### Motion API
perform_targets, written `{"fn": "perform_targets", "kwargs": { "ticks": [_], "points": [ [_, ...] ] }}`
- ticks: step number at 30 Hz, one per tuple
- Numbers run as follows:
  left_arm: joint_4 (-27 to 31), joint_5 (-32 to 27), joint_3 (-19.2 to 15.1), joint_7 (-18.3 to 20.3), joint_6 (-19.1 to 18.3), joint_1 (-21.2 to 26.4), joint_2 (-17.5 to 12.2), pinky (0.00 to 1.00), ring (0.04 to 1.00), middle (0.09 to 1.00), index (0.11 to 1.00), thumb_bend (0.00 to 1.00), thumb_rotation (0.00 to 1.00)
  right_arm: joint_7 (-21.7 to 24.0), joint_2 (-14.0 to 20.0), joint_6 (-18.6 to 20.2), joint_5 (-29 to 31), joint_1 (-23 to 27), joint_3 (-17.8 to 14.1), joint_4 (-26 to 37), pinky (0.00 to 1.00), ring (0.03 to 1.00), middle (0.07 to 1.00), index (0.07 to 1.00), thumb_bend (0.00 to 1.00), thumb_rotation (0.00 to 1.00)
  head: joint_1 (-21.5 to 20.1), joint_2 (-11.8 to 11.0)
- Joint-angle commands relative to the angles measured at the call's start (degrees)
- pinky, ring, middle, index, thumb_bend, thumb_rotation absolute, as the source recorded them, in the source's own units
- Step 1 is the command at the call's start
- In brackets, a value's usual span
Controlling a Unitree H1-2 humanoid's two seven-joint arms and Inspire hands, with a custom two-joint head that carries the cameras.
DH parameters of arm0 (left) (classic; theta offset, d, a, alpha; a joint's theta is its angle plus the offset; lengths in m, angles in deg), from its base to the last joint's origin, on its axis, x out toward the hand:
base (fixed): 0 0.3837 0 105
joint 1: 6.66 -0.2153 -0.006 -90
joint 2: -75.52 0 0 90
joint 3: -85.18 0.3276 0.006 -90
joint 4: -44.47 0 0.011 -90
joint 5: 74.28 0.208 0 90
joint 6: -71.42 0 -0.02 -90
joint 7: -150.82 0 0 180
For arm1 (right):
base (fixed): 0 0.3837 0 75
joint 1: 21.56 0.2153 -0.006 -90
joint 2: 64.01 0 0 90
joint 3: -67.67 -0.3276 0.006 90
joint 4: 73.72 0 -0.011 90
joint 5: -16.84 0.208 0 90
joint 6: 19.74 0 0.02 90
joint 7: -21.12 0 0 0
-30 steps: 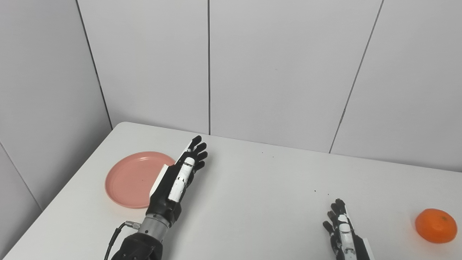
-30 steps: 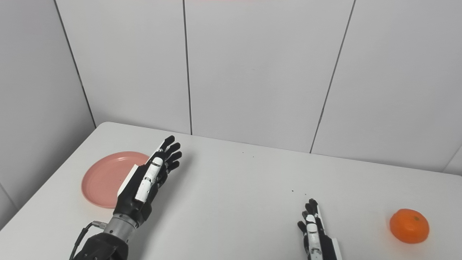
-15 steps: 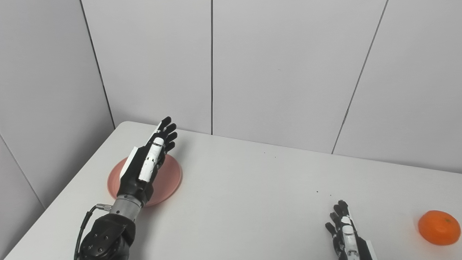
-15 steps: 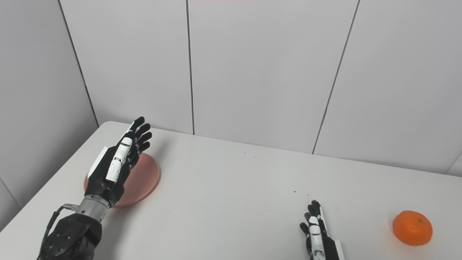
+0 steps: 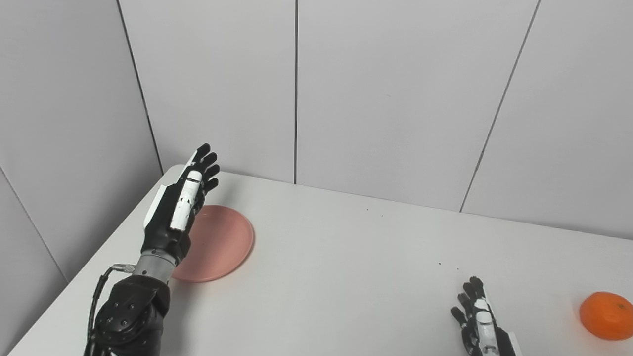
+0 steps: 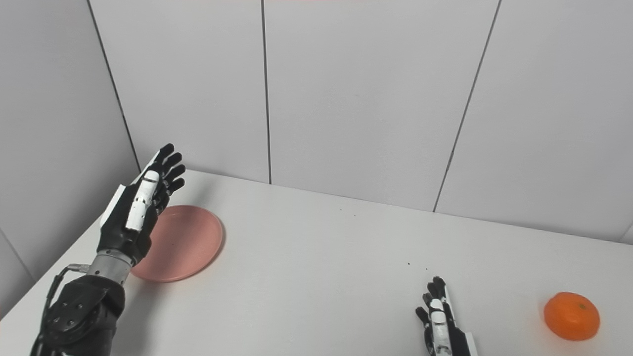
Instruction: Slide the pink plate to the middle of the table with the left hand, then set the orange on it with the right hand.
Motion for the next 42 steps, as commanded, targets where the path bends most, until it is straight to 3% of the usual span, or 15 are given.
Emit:
{"fn": "perform_targets", "kwargs": {
  "ticks": [1,9,20,42],
  "points": [
    [1.5,0.2,-1.2,-0.8,2.8,2.9,-2.3,0.93,0.946,0.958,0.939,0.39,1.0,0.4,0.4,1.7,0.1,-0.3,-0.2,1.6,1.0,1.0,1.0,1.0,0.19,1.0,0.0,0.1],
    [-0.9,-1.1,-4.5,-1.4,2.9,3.9,-5.3,0.97,0.958,0.962,0.938,0.38,1.0,0.1,0.3,1.8,-0.4,-0.3,-0.2,2.1,1.0,1.0,1.0,1.0,0.18,1.0,0.1,0.5],
    [-4.8,-2.0,-7.9,-2.7,4.2,4.4,-6.5,0.94,0.945,0.945,0.919,0.35,1.0,0.3,0.4,2.6,-0.1,-0.3,-0.2,2.7,1.0,1.0,1.0,1.0,0.18,1.0,0.6,0.9],
    [-10.3,-2.8,-9.0,-3.3,5.4,2.9,-7.2,0.94,0.938,0.936,0.912,0.31,1.0,0.3,0.4,2.3,-0.1,-0.3,-0.4,3.1,1.0,1.0,1.0,1.0,0.16,1.0,0.7,1.6]
  ]
}}
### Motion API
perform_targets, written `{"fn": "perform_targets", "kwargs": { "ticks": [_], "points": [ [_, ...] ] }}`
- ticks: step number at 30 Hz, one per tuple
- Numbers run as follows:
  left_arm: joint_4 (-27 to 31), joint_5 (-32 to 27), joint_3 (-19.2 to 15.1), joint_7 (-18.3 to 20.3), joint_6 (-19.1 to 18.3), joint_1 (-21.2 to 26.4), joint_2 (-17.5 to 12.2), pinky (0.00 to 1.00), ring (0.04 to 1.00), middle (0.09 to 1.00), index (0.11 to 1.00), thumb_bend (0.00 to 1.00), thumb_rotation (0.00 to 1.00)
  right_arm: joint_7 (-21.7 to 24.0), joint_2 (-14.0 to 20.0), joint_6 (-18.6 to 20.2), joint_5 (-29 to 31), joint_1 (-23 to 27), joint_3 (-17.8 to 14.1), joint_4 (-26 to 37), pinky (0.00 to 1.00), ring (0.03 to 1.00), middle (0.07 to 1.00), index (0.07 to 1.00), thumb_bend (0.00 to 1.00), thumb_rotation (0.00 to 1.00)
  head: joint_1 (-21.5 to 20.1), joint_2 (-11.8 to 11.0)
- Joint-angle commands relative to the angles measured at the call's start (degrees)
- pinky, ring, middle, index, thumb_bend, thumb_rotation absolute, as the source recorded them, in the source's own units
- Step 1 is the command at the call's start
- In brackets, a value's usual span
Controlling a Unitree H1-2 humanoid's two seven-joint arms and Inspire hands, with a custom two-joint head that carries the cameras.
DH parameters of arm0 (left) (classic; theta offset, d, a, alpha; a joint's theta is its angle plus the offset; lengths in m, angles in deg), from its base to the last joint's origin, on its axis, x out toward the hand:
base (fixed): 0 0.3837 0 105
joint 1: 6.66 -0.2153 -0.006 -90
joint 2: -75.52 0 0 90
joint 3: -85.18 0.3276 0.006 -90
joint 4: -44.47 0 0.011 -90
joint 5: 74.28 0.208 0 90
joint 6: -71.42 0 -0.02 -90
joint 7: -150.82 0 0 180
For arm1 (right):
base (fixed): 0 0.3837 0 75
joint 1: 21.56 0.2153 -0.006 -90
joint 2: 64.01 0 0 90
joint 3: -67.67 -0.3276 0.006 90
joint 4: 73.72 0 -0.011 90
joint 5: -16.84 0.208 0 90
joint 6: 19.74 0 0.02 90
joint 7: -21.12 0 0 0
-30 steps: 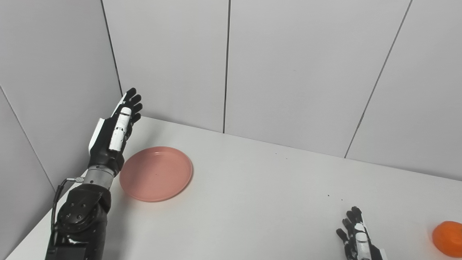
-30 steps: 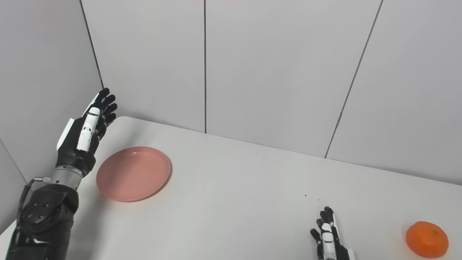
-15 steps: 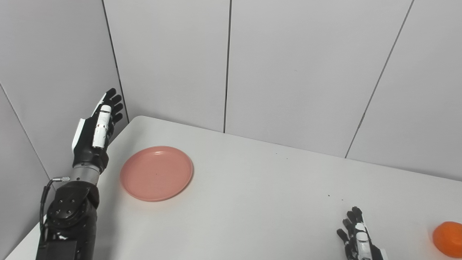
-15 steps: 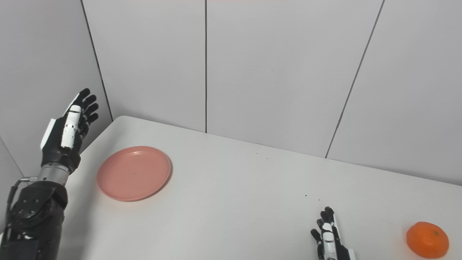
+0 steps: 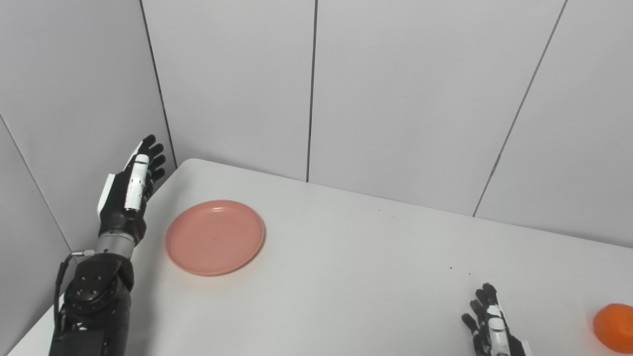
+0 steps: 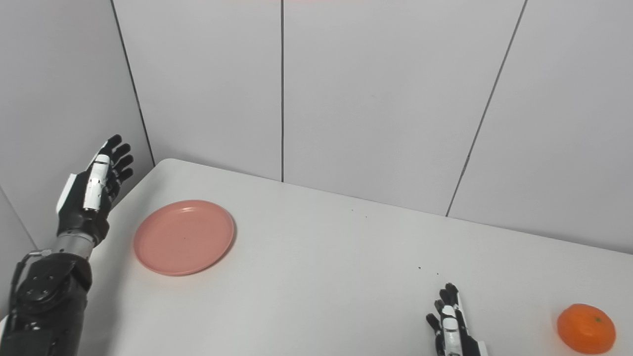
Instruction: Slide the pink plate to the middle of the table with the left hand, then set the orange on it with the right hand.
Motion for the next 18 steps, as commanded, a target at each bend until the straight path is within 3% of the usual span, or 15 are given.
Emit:
{"fn": "perform_targets", "kwargs": {
  "ticks": [1,18],
  "points": [
    [1.1,-0.5,-0.4,-0.2,2.5,1.1,-1.5,0.93,0.939,0.933,0.91,0.32,1.0,0.3,0.3,0.3,0.1,0.1,-0.3,1.5,1.0,1.0,1.0,1.0,0.16,1.0,0.0,0.0],
    [-6.3,-0.3,-0.4,-0.7,5.5,0.2,-0.7,0.91,0.912,0.908,0.895,0.28,1.0,0.4,0.8,1.0,0.9,0.5,-0.5,1.8,1.0,1.0,1.0,1.0,0.16,1.0,0.9,0.3]
  ]
}}
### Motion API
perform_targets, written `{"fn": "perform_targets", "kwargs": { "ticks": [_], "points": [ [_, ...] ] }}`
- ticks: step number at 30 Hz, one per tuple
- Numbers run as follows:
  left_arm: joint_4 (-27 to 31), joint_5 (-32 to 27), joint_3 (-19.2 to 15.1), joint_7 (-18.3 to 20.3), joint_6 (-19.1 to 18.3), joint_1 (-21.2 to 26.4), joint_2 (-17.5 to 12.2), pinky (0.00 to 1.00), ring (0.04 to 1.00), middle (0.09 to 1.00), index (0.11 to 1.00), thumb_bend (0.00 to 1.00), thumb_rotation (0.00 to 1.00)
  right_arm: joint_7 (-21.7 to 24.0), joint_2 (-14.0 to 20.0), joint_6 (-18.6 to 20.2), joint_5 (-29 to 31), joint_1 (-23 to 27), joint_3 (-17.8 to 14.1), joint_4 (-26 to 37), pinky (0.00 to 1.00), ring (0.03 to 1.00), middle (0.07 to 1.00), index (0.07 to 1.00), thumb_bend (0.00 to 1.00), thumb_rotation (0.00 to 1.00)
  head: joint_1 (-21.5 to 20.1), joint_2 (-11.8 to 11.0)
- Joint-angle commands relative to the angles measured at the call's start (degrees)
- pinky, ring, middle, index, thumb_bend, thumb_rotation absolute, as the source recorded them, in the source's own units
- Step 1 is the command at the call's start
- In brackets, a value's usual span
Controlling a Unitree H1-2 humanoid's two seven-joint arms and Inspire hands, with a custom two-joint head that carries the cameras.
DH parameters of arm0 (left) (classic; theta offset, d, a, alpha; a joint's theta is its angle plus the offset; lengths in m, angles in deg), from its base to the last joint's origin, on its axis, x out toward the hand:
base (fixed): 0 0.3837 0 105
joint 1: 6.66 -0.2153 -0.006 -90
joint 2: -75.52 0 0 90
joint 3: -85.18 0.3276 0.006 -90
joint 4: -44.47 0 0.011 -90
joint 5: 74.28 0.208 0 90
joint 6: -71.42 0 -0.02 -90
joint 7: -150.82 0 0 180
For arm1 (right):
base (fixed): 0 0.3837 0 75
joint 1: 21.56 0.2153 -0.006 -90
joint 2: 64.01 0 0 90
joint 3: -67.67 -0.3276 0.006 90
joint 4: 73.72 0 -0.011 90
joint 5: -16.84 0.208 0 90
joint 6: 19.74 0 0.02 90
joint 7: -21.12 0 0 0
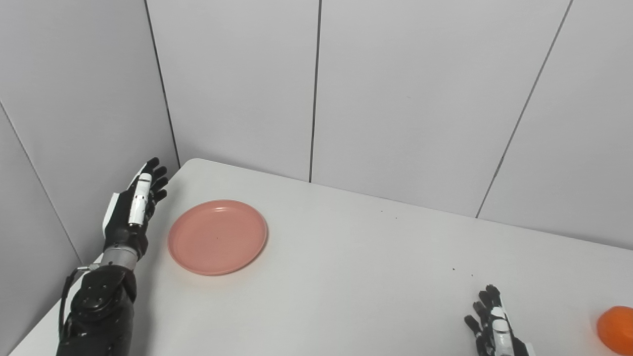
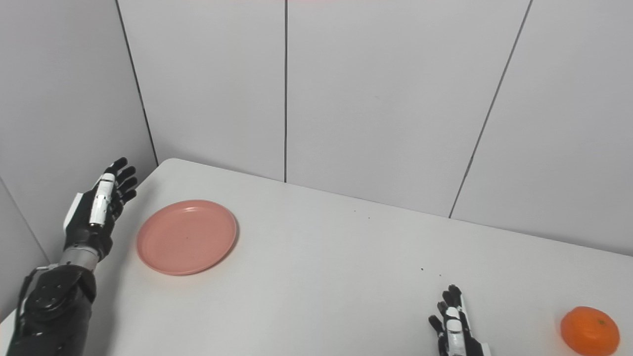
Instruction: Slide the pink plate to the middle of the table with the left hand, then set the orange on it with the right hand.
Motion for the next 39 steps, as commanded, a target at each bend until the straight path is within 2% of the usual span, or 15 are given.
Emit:
{"fn": "perform_targets", "kwargs": {
  "ticks": [1,10,24,28,35,37,39],
  "points": [
    [-0.3,-0.2,-0.3,-0.3,3.9,1.1,-1.2,0.91,0.912,0.908,0.897,0.28,1.0,0.4,0.3,0.5,0.1,0.4,-0.4,1.6,1.0,1.0,1.0,1.0,0.16,1.0,0.1,0.1],
    [-5.3,-1.2,-0.5,0.4,6.4,1.2,-1.6,0.89,0.904,0.902,0.889,0.3,1.0,0.3,0.3,0.5,0.3,0.6,-0.6,1.6,1.0,1.0,1.0,1.0,0.14,1.0,0.4,0.2],
    [-10.0,-3.9,-0.4,1.3,9.1,1.2,-1.5,0.87,0.892,0.891,0.872,0.33,0.88,0.6,0.8,-0.3,0.2,0.7,-0.8,1.3,1.0,1.0,1.0,1.0,0.15,1.0,1.0,0.5],
    [-10.3,-3.5,0.1,1.0,9.0,1.2,-1.4,0.89,0.904,0.9,0.88,0.32,0.93,0.5,0.9,0.0,0.2,0.7,-0.8,1.4,1.0,1.0,1.0,1.0,0.17,1.0,1.1,0.6],
    [-11.4,-3.1,0.4,0.3,8.7,1.2,-1.3,0.9,0.912,0.909,0.888,0.31,0.95,0.4,0.9,0.5,0.4,0.7,-0.9,1.8,1.0,1.0,1.0,1.0,0.16,1.0,1.3,0.7],
    [-11.9,-3.4,0.4,0.5,8.4,1.2,-1.4,0.89,0.908,0.906,0.885,0.33,0.93,0.4,0.9,0.7,0.4,0.7,-0.9,1.9,1.0,1.0,1.0,1.0,0.15,1.0,1.3,0.8],
    [-12.3,-3.7,0.5,0.9,8.1,1.1,-1.6,0.91,0.92,0.919,0.903,0.35,0.97,0.4,0.9,0.8,0.5,0.7,-0.9,2.0,1.0,1.0,1.0,1.0,0.16,1.0,1.3,0.8]
  ]
}}
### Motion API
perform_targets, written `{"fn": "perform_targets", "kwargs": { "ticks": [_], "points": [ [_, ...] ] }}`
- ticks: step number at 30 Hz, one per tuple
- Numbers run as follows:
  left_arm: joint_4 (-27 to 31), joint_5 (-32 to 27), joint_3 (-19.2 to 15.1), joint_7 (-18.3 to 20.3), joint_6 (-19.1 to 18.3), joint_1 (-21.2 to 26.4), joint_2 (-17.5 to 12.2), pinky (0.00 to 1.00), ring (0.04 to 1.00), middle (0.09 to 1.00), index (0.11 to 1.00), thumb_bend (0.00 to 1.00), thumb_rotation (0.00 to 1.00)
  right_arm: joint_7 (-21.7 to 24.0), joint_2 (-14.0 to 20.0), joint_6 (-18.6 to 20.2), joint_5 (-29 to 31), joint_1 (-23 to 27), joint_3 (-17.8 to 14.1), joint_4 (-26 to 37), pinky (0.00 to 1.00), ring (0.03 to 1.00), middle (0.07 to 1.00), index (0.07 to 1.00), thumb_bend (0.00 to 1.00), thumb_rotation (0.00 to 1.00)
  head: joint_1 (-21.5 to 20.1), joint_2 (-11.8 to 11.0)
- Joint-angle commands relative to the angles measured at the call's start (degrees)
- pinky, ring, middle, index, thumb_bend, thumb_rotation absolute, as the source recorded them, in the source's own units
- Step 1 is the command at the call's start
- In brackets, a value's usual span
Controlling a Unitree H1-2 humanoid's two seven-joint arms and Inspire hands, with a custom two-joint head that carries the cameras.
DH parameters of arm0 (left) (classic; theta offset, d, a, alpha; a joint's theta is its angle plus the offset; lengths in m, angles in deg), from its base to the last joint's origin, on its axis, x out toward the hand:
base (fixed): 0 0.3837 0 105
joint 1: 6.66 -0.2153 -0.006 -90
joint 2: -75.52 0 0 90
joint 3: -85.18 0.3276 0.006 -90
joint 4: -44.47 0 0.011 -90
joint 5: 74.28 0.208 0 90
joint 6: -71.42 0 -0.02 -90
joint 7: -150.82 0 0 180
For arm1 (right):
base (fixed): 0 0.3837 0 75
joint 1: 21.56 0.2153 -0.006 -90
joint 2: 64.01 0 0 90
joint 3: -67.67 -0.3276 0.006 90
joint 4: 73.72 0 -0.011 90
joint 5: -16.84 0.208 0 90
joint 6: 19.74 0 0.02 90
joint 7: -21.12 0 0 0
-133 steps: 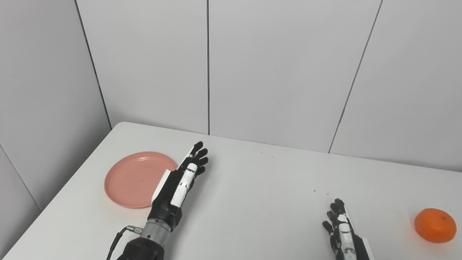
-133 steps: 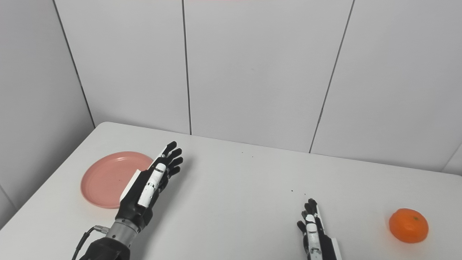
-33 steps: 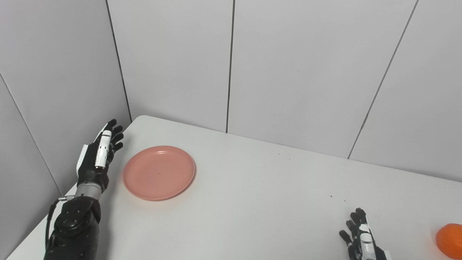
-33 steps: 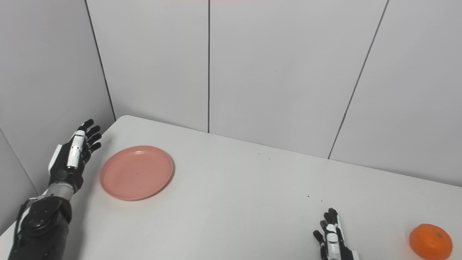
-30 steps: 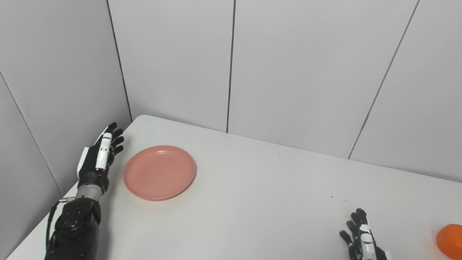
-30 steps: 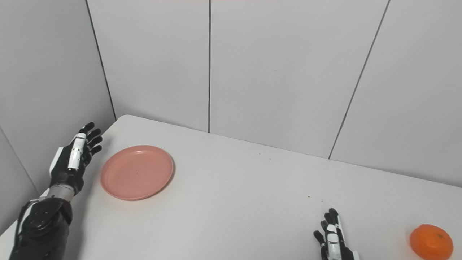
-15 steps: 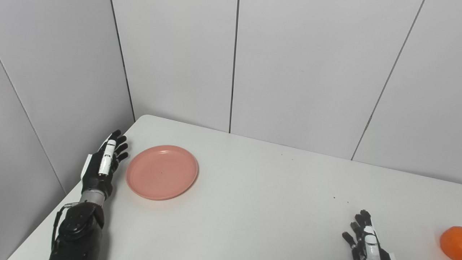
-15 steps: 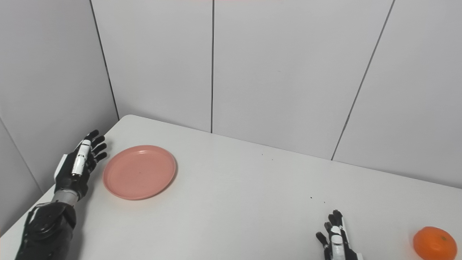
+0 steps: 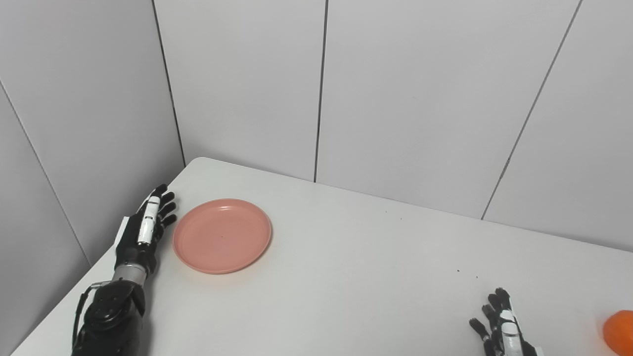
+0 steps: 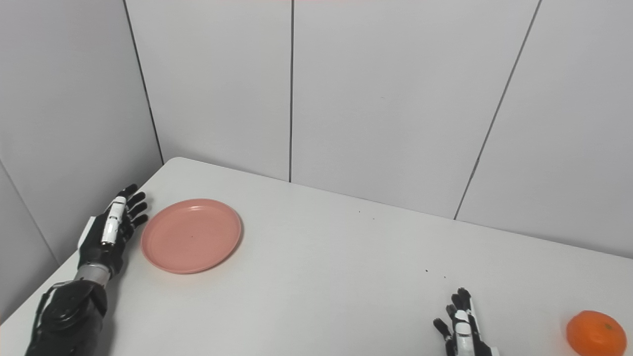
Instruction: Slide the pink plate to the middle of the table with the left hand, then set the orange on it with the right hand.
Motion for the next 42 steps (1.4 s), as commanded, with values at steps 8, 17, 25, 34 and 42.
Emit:
{"fn": "perform_targets", "kwargs": {
  "ticks": [8,17,25,34,42],
  "points": [
    [-0.7,-0.4,0.4,0.8,1.8,1.5,-1.5,0.93,0.927,0.923,0.91,0.33,1.0,0.5,0.4,0.6,0.2,0.6,-0.3,1.9,1.0,1.0,1.0,1.0,0.16,1.0,0.0,0.3],
    [-1.7,-0.2,1.9,1.8,1.7,1.6,-1.4,0.97,0.957,0.955,0.939,0.33,1.0,0.5,0.4,0.0,-0.2,0.7,-0.1,1.8,1.0,1.0,1.0,1.0,0.15,1.0,-0.1,0.4],
    [-2.6,0.1,3.5,1.9,1.7,2.2,-1.6,0.97,0.959,0.952,0.924,0.34,1.0,0.5,0.4,0.6,-0.1,0.7,-0.3,2.1,1.0,1.0,1.0,1.0,0.15,1.0,0.0,0.7],
    [-3.3,-0.9,4.6,2.4,1.8,2.6,-1.2,0.95,0.949,0.944,0.927,0.36,1.0,0.6,0.4,0.7,0.2,0.8,-0.2,2.0,1.0,1.0,1.0,1.0,0.16,1.0,-0.1,0.9],
    [-1.1,-2.8,4.8,1.6,-1.5,2.6,0.3,0.93,0.924,0.925,0.906,0.36,1.0,0.8,0.6,0.6,0.6,0.8,-0.2,1.9,1.0,1.0,1.0,1.0,0.16,1.0,-0.3,1.1]
  ]
}}
